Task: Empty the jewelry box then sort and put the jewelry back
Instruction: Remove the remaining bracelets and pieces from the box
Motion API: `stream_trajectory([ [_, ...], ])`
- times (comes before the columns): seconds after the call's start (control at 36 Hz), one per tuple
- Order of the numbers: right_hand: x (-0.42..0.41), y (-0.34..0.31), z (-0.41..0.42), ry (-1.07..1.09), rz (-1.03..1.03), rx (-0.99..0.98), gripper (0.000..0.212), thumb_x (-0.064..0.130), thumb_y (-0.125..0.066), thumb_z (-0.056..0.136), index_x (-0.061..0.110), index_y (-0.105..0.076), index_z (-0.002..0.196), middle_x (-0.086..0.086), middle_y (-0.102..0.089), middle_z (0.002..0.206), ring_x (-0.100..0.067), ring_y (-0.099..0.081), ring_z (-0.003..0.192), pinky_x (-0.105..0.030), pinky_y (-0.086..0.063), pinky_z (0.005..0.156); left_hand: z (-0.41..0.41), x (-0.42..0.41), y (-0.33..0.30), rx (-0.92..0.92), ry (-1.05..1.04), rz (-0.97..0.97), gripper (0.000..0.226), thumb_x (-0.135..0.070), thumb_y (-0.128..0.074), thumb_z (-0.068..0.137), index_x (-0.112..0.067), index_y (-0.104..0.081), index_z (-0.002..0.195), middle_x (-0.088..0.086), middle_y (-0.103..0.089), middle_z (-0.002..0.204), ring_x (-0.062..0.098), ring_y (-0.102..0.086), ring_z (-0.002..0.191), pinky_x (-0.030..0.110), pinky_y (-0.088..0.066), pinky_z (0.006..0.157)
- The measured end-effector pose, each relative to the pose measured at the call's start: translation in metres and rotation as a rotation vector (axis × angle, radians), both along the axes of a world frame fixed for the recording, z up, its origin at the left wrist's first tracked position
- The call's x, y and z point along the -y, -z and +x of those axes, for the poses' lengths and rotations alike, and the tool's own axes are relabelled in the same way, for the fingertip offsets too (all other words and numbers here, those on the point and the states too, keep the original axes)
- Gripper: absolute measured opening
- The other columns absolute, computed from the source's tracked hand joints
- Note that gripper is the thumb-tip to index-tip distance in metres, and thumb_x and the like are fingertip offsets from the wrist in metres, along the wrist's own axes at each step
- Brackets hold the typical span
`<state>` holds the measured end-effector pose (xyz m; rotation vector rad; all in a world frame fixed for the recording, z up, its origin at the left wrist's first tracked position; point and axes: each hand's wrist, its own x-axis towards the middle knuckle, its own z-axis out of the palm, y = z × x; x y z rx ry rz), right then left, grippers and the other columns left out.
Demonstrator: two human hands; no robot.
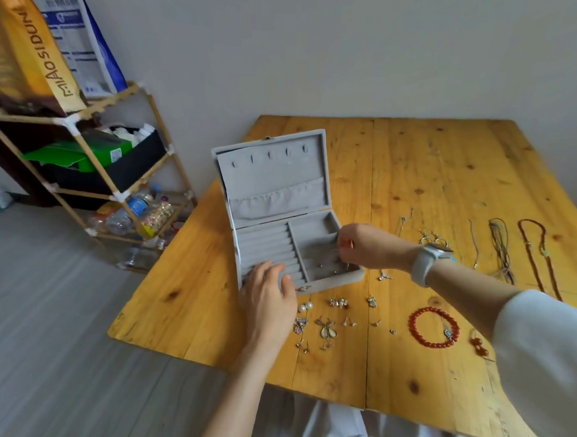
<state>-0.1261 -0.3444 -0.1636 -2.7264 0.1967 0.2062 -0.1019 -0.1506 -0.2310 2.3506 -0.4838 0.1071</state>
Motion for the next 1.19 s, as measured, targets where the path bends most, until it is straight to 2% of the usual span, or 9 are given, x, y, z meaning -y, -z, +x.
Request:
stream_trajectory([
  [0.11, 0.000, -0.033, -0.009, -0.065, 0.255, 0.104, 0.003, 0.013, -0.058, 0.086, 0.010, -0.057, 0.086, -0.006, -0.069, 0.090, -0.020, -0.065, 0.083, -0.034, -0.055, 0.076, -0.006, 0.006, -0.021, -0.105, 0.043, -0.390, 0.023, -0.016, -0.046, 0.096, -0.022, -0.057, 0.115, -0.008, -0.054, 0.117, 0.005, -0.047, 0.113, 0.001, -0.032, 0.085],
  [0.28, -0.010, -0.069, -0.032, -0.123, 0.697, 0.125, 0.008, 0.005, -0.055, 0.088, 0.009, -0.058, 0.082, -0.005, -0.064, 0.075, -0.009, -0.059, 0.067, -0.021, -0.049, 0.066, -0.015, 0.030, -0.060, -0.843, 0.293, -0.979, 0.046, -0.048, -0.031, 0.091, -0.020, -0.057, 0.116, 0.003, -0.065, 0.116, 0.019, -0.057, 0.114, 0.039, -0.041, 0.100],
  [0.33, -0.006, -0.066, -0.040, -0.074, 0.750, 0.156, 0.008, 0.008, -0.055, 0.089, 0.009, -0.059, 0.083, -0.001, -0.062, 0.071, -0.004, -0.055, 0.062, -0.015, -0.044, 0.058, -0.024, 0.037, -0.065, -1.138, 0.323, -1.146, 0.057, -0.054, -0.029, 0.091, -0.012, -0.057, 0.118, 0.011, -0.065, 0.116, 0.033, -0.059, 0.109, 0.046, -0.046, 0.090],
  [0.42, 0.006, -0.053, -0.052, 0.028, 0.786, 0.190, 0.006, 0.009, -0.056, 0.089, 0.008, -0.061, 0.085, -0.001, -0.060, 0.070, -0.008, -0.052, 0.063, -0.018, -0.040, 0.057, -0.042, 0.040, -0.064, -1.325, 0.364, -1.156, 0.059, -0.053, -0.034, 0.089, -0.008, -0.054, 0.122, 0.016, -0.063, 0.117, 0.033, -0.065, 0.091, 0.035, -0.056, 0.065],
  [0.56, 0.030, -0.022, -0.084, 0.185, 0.820, 0.191, 0.015, 0.003, -0.057, 0.087, 0.016, -0.065, 0.086, 0.004, -0.060, 0.069, -0.001, -0.051, 0.060, -0.015, -0.040, 0.058, -0.078, 0.051, -0.047, -1.213, 0.399, -0.982, 0.023, -0.006, -0.054, 0.086, -0.002, -0.061, 0.108, 0.012, -0.068, 0.091, 0.015, -0.064, 0.073, 0.021, -0.052, 0.060],
  [0.64, 0.041, -0.004, -0.111, 0.260, 0.833, 0.181, 0.016, 0.002, -0.056, 0.088, 0.016, -0.065, 0.088, 0.004, -0.061, 0.070, -0.001, -0.052, 0.061, -0.015, -0.041, 0.058, -0.100, 0.064, -0.037, -1.150, 0.279, -0.890, 0.022, 0.009, -0.056, 0.083, -0.006, -0.064, 0.097, 0.008, -0.068, 0.081, 0.010, -0.061, 0.066, 0.017, -0.049, 0.058],
  [0.81, 0.070, 0.023, -0.181, 0.451, 0.817, 0.214, 0.008, 0.003, -0.058, 0.086, 0.008, -0.063, 0.086, -0.004, -0.057, 0.071, -0.011, -0.049, 0.063, -0.018, -0.040, 0.055, -0.138, 0.089, -0.016, -0.906, 0.272, -0.620, 0.016, -0.002, -0.066, 0.081, -0.016, -0.066, 0.087, -0.003, -0.068, 0.075, 0.006, -0.061, 0.068, 0.015, -0.046, 0.059],
  [0.97, 0.110, 0.029, -0.253, 0.572, 0.777, 0.182, 0.013, 0.003, -0.058, 0.086, 0.012, -0.065, 0.080, 0.010, -0.059, 0.062, -0.002, -0.050, 0.056, -0.012, -0.040, 0.050, -0.188, 0.135, -0.007, -0.705, 0.459, -0.399, 0.020, -0.009, -0.068, 0.080, -0.027, -0.061, 0.079, -0.008, -0.069, 0.075, 0.004, -0.062, 0.066, 0.022, -0.051, 0.067],
  [1.19, 0.161, 0.023, -0.282, 0.482, 0.289, -0.135, 0.013, 0.008, -0.055, 0.089, 0.015, -0.065, 0.092, 0.009, -0.058, 0.082, -0.008, -0.053, 0.075, -0.005, -0.041, 0.060, -0.252, 0.187, 0.011, -0.158, 0.687, -0.054, 0.015, -0.027, -0.058, 0.080, -0.025, -0.069, 0.090, -0.007, -0.067, 0.086, 0.019, -0.056, 0.084, 0.032, -0.049, 0.070],
])
